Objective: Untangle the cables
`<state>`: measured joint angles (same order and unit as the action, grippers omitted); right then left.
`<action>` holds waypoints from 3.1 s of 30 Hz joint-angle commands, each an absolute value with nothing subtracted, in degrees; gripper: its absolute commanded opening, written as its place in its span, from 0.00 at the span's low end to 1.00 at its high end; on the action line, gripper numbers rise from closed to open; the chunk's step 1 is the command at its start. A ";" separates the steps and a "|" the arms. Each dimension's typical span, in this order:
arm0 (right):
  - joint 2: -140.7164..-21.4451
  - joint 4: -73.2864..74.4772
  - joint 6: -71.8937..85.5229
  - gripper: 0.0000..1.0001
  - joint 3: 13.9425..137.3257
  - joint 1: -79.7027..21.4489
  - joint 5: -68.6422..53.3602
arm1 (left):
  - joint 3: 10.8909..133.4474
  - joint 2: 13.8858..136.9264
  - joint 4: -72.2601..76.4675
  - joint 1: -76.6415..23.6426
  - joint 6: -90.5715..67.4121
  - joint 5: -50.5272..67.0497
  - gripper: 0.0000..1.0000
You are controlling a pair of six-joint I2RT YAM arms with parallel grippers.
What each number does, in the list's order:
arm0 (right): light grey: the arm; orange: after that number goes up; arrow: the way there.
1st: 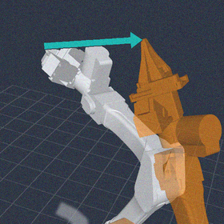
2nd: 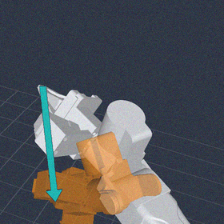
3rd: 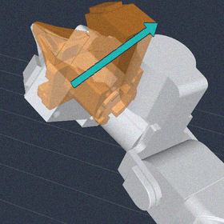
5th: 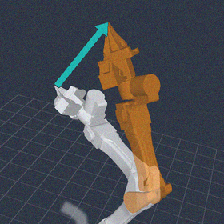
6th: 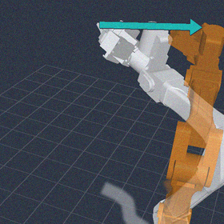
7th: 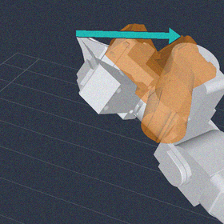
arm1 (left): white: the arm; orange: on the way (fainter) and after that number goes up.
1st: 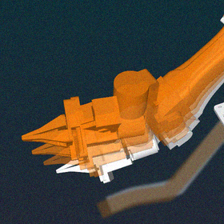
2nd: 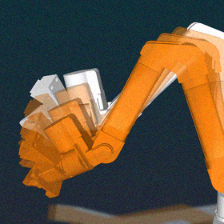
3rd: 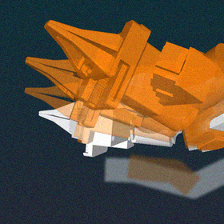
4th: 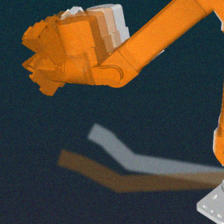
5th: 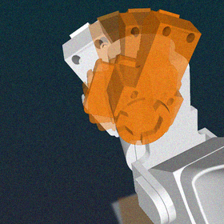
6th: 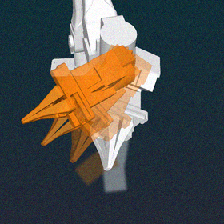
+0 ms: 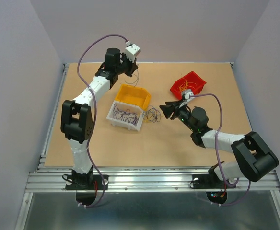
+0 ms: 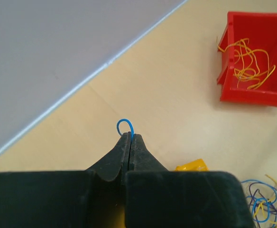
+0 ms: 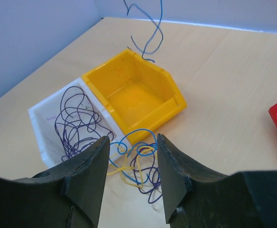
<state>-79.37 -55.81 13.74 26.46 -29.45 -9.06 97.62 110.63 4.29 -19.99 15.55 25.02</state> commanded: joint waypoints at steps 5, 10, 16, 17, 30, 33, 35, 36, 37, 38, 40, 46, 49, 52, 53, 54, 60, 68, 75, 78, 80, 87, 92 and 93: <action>-76.90 -60.82 13.71 0.50 24.35 -29.79 -5.01 | 89.57 107.94 13.35 -17.58 13.98 34.18 0.00; -77.08 -61.00 13.80 0.50 24.35 -29.79 -5.27 | 80.25 102.66 23.72 -16.52 11.07 34.90 0.00; -77.61 -61.26 14.15 0.50 24.61 -29.80 -5.71 | 82.44 98.97 23.64 -16.61 10.90 33.92 0.00; -77.87 -61.35 14.15 0.50 24.70 -29.79 -5.89 | 83.49 98.36 23.12 -16.61 10.64 34.10 0.00; -78.05 -61.70 14.15 0.49 24.79 -29.88 -6.50 | 85.52 94.31 20.39 -16.61 8.35 35.94 0.00; -78.13 -61.70 14.15 0.49 24.78 -29.88 -6.59 | 82.98 93.52 21.27 -16.61 7.74 37.17 0.00; -78.22 -61.70 14.24 0.49 24.78 -29.79 -6.59 | 81.74 93.34 22.06 -16.52 7.47 37.53 0.00; -78.14 -61.79 14.24 0.49 24.79 -29.79 -6.68 | 80.43 93.43 22.93 -16.61 7.12 37.88 0.00; -78.13 -61.79 14.15 0.49 24.70 -29.88 -6.68 | 79.81 93.51 23.46 -16.61 6.86 38.23 0.00; -78.13 -61.79 14.24 0.49 24.78 -29.80 -6.59 | 79.20 93.60 23.90 -16.61 6.59 38.49 0.00; -78.13 -61.79 14.24 0.49 24.78 -29.79 -6.59 | 77.44 94.22 24.96 -16.61 5.63 39.46 0.00; -78.05 -61.79 14.06 0.49 24.79 -29.79 -6.42 | 71.73 94.92 28.03 -17.14 4.04 35.43 0.00; -77.70 -61.79 14.15 0.49 24.44 -29.79 -6.42 | 69.27 96.49 29.53 -17.23 3.52 33.76 0.00; -76.99 -61.87 14.24 0.49 23.91 -29.79 -6.50 | 68.12 98.34 29.53 -17.23 3.43 30.78 0.00; -76.64 -61.87 14.24 0.49 23.82 -29.79 -6.42 | 67.85 98.70 29.53 -17.23 3.43 30.24 0.00; -76.38 -61.87 14.15 0.49 23.73 -29.79 -6.33 | 67.76 99.22 29.27 -17.23 3.60 30.15 0.00; -75.06 -61.87 13.36 0.49 22.50 -29.79 -5.01 | 67.67 100.46 26.20 -17.31 5.26 31.11 0.00; -73.65 -61.79 12.31 0.49 21.53 -29.79 -4.39 | 74.44 104.76 5.82 -17.67 17.38 33.92 0.00; -73.74 -61.79 12.48 0.49 21.62 -29.79 -4.92 | 74.09 104.85 0.62 -18.28 24.34 28.66 0.11; -75.05 -61.18 12.74 0.50 22.50 -29.71 -7.20 | 74.01 104.24 1.14 -18.37 24.52 27.07 0.19; -76.72 -57.15 11.87 0.50 26.25 -29.88 -11.57 | 72.96 103.01 2.45 -18.37 24.61 26.02 0.25; -85.95 -45.01 10.28 0.58 35.32 -29.79 -19.86 | 67.33 94.84 6.85 -18.54 25.84 27.24 0.59; -89.99 -38.15 9.23 0.63 39.72 -29.79 -18.37 | 62.67 89.83 11.42 -19.16 25.40 27.95 0.79; -90.87 -37.71 9.23 0.63 40.34 -29.79 -17.76 | 61.88 89.22 12.21 -19.25 25.57 28.12 0.82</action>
<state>-88.86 -41.85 10.70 35.75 -29.45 -17.41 64.03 93.69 6.22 -18.70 24.97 26.61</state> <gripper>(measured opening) 0.632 0.778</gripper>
